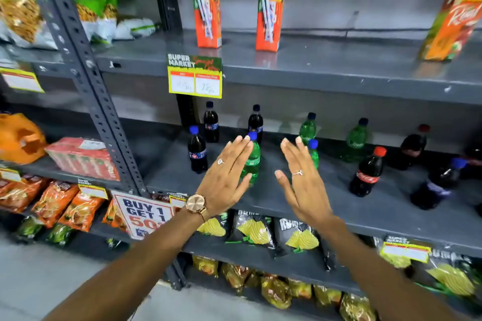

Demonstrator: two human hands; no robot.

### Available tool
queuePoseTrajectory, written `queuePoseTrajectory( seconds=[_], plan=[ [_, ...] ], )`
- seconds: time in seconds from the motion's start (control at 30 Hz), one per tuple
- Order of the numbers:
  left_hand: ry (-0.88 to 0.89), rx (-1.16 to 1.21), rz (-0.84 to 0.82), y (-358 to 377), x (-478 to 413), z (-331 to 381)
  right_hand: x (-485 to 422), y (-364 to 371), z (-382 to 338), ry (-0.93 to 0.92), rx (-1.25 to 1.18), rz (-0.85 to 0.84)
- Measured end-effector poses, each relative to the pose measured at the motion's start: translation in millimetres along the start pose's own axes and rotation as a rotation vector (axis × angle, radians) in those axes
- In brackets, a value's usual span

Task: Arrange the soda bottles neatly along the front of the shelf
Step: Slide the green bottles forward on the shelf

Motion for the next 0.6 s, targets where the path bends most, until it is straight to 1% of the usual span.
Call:
queuePoseTrajectory(
  seconds=[0.07,0.13,0.23,0.3,0.37,0.43,0.5,0.6],
  plan=[
    [-0.224,0.129,-0.082,25.9,9.2,-25.6,14.9,30.6,14.1,0.17,-0.055,-0.088],
    [-0.467,0.254,-0.216,58.4,22.4,-50.2,38.0,67.7,27.7,0.329,-0.088,-0.228],
    [-0.717,0.475,-0.368,99.6,21.0,-74.3,55.1,109.6,48.1,0.473,-0.06,-0.378],
    [-0.79,0.551,-0.47,123.4,13.7,-85.0,60.9,133.1,57.5,0.533,0.01,-0.466],
    [-0.817,0.567,-0.518,141.7,7.1,-91.6,65.4,149.3,60.8,0.529,0.146,-0.538],
    [-0.812,0.612,-0.518,153.3,0.2,-95.9,67.1,156.5,63.0,0.52,0.232,-0.523],
    [-0.779,0.654,-0.498,159.9,-4.8,-98.1,69.7,158.3,63.7,0.51,0.263,-0.499],
    [-0.747,0.691,-0.445,167.8,-7.7,-99.9,66.5,160.1,66.8,0.54,0.208,-0.459]
  ],
)
Point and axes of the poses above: each hand's wrist, its own x-axis away from the middle knuckle, its own y-axis out of the palm, z = x × y, the point moved 4 cm from there along -x, towards the middle knuckle, and after that the axes turned 14 degrees about -y, right-handed, at the moved point
